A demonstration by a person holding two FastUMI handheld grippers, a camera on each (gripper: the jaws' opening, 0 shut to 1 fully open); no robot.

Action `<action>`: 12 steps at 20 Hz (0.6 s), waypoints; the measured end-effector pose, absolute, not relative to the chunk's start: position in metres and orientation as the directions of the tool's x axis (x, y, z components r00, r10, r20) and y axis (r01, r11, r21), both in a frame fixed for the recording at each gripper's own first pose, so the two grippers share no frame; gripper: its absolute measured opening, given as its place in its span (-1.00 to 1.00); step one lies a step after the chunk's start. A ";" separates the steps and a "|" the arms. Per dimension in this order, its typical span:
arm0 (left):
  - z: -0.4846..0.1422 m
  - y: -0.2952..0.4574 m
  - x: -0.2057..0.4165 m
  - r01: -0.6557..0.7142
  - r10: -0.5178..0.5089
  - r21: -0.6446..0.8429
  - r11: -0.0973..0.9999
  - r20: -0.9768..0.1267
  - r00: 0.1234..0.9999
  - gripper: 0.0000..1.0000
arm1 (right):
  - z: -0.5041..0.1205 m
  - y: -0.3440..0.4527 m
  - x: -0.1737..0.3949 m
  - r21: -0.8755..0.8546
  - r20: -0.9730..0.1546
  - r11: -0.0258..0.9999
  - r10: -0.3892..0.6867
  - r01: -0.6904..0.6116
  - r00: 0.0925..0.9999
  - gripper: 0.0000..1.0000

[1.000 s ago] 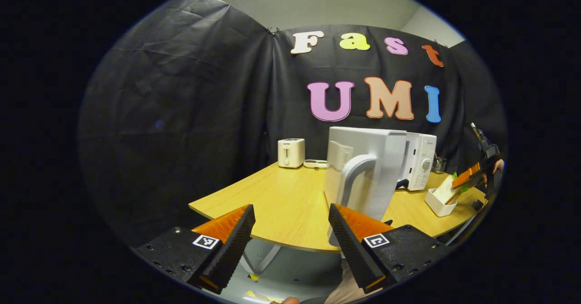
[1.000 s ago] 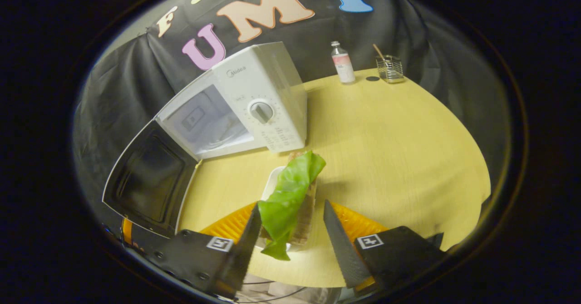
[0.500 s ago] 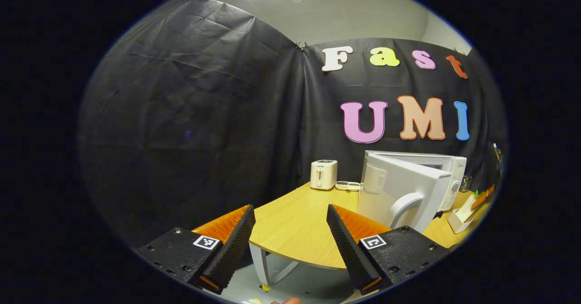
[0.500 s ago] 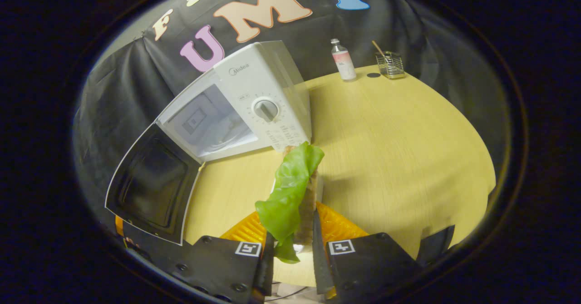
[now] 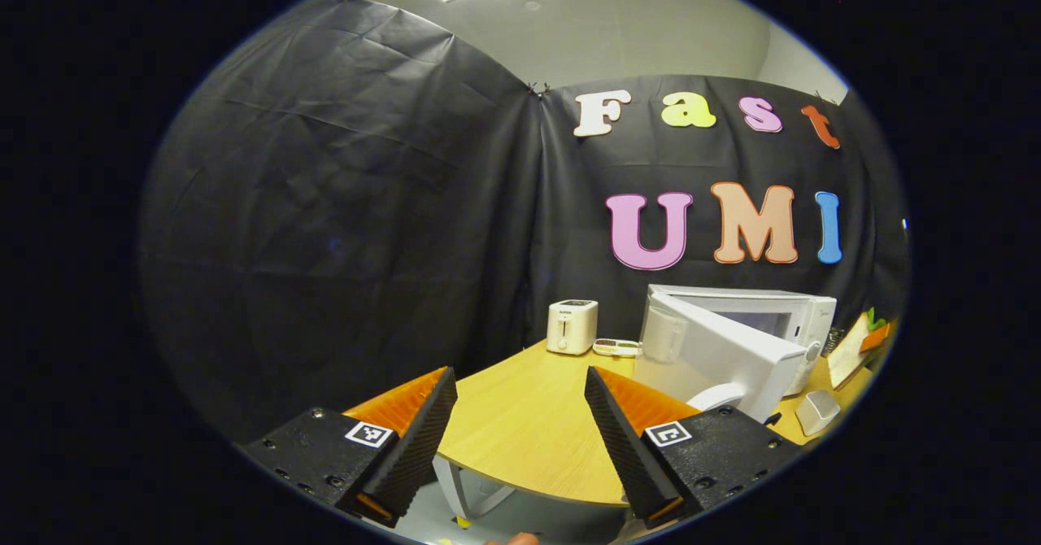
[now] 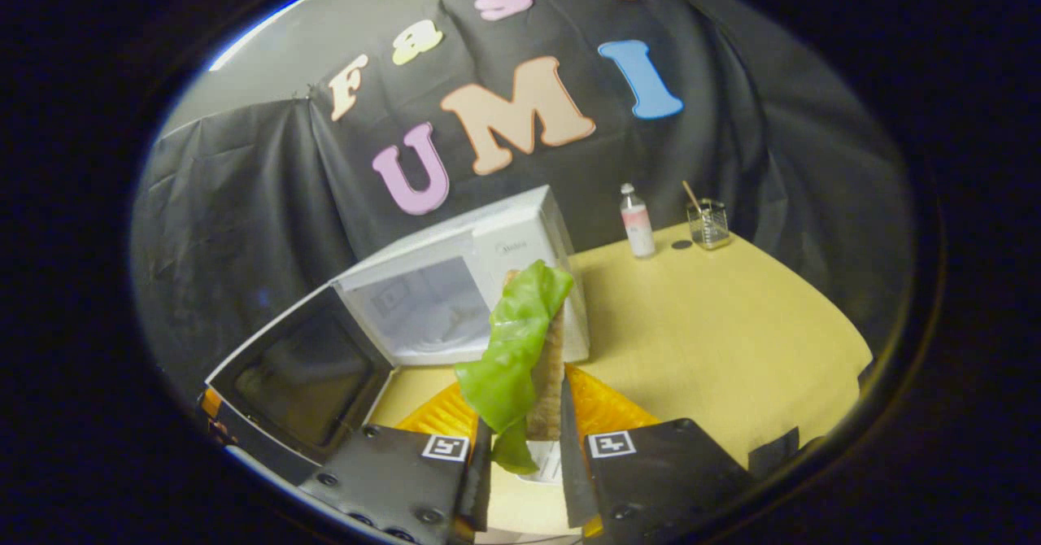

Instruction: Open the microwave oven with the left hand, put the food in, and close the microwave oven.

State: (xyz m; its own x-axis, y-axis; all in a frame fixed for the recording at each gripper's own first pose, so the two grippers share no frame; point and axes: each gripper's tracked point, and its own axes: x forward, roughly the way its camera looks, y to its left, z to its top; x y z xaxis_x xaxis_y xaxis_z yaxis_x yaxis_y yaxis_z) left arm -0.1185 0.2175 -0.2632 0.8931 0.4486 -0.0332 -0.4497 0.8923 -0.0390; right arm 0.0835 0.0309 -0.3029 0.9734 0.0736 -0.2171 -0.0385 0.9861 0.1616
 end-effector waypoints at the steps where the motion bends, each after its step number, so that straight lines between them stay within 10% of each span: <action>1: -0.261 0.220 -0.118 -0.462 0.461 -0.037 0.886 -0.029 0.887 0.94 | -0.299 0.039 0.084 0.177 -0.186 0.983 0.083 -0.050 0.979 -0.23; 12: -0.254 0.221 -0.110 -0.470 0.470 -0.042 0.882 -0.007 0.883 0.94 | -0.314 0.135 0.160 0.235 -0.003 0.961 0.150 -0.145 0.989 -0.23</action>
